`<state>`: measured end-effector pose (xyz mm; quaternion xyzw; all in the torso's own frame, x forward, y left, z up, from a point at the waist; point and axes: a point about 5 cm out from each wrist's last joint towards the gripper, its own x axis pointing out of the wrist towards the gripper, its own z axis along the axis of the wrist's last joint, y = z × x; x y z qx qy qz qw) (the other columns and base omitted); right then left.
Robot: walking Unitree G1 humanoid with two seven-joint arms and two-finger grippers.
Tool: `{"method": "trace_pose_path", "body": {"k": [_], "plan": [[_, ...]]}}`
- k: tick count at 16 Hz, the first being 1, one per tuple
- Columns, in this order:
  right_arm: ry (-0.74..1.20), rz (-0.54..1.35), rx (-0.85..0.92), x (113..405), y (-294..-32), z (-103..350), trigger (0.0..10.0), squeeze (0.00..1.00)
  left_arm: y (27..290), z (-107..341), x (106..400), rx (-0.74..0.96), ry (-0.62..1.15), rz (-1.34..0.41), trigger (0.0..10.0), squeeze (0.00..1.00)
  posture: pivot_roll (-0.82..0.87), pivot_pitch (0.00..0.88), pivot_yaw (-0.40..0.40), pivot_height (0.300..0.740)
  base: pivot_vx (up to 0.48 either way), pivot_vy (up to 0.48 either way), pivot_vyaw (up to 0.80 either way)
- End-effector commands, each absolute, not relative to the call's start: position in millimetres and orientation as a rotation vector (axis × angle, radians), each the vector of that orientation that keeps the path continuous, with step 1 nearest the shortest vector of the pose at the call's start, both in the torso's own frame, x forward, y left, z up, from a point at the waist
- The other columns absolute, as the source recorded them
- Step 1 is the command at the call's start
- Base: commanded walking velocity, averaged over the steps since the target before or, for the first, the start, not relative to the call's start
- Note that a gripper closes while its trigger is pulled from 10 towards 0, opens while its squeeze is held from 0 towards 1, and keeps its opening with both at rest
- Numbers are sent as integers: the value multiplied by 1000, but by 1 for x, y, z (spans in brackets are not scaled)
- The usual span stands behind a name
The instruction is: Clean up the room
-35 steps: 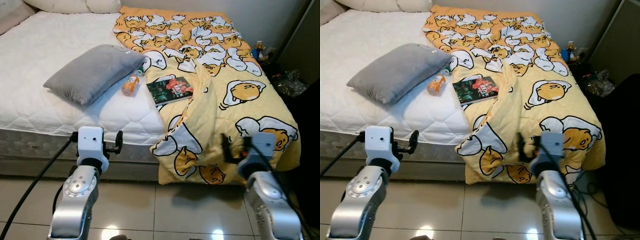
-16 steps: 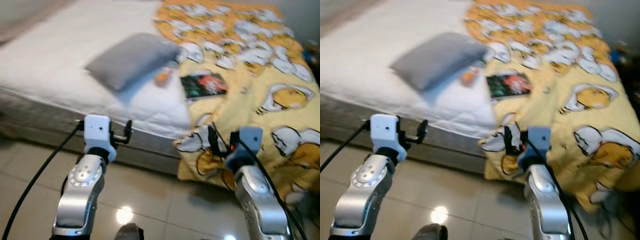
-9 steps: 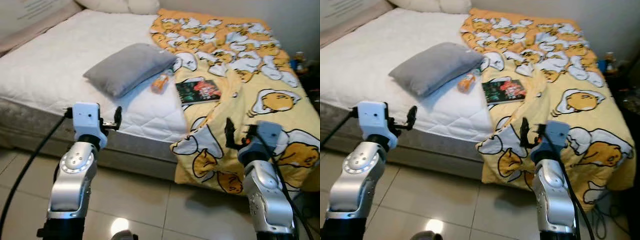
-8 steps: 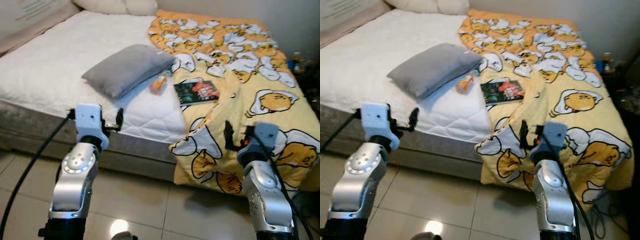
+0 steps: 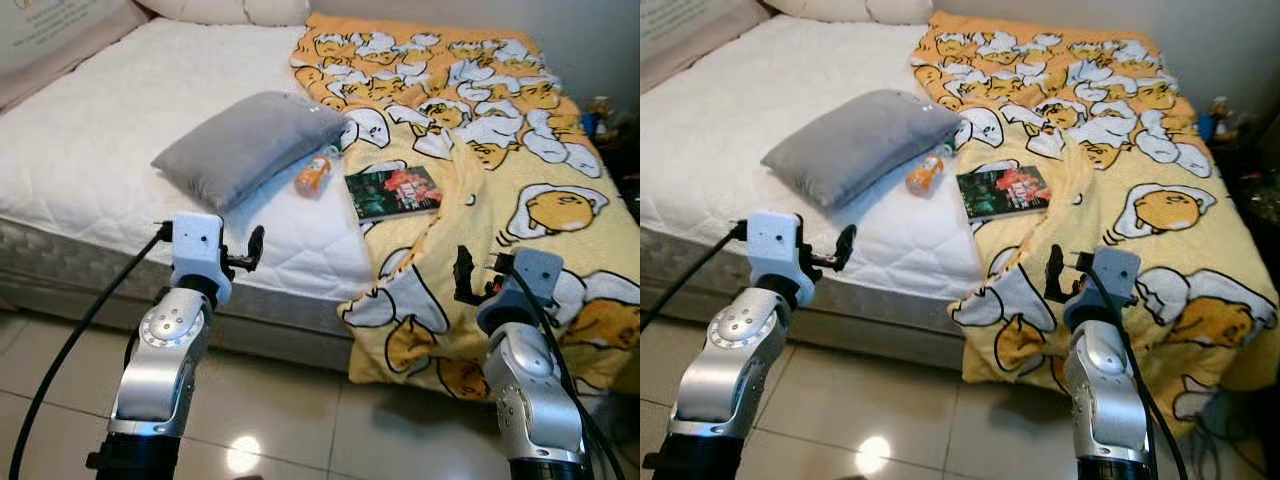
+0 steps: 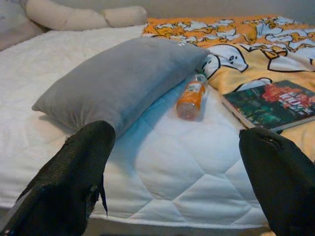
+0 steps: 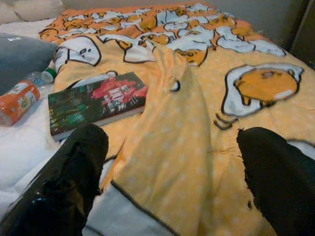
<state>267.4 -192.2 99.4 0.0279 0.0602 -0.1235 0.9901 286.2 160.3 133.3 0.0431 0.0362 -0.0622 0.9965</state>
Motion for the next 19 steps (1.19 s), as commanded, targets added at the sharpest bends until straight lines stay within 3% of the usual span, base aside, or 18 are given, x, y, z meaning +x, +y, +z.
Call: {"method": "trace_pose_path", "body": {"k": [1, 11, 19], "plan": [[63, -273, 6, 267, -193, 108, 10000, 0, 159, 136, 288, 95, 65, -137, 10000, 1000, 37, 0, 16, 740, 390, 0, 0], [38, -206, 18, 267, -182, 111, 10000, 0, 160, 136, 285, 104, 63, -137, 10000, 1000, 39, 0, 6, 740, 375, 0, 0], [-5, -270, -110, 271, -183, 115, 10000, 0, 158, 138, 289, 91, 54, -133, 10000, 1000, 37, 0, 2, 740, 350, 0, 0]]}}
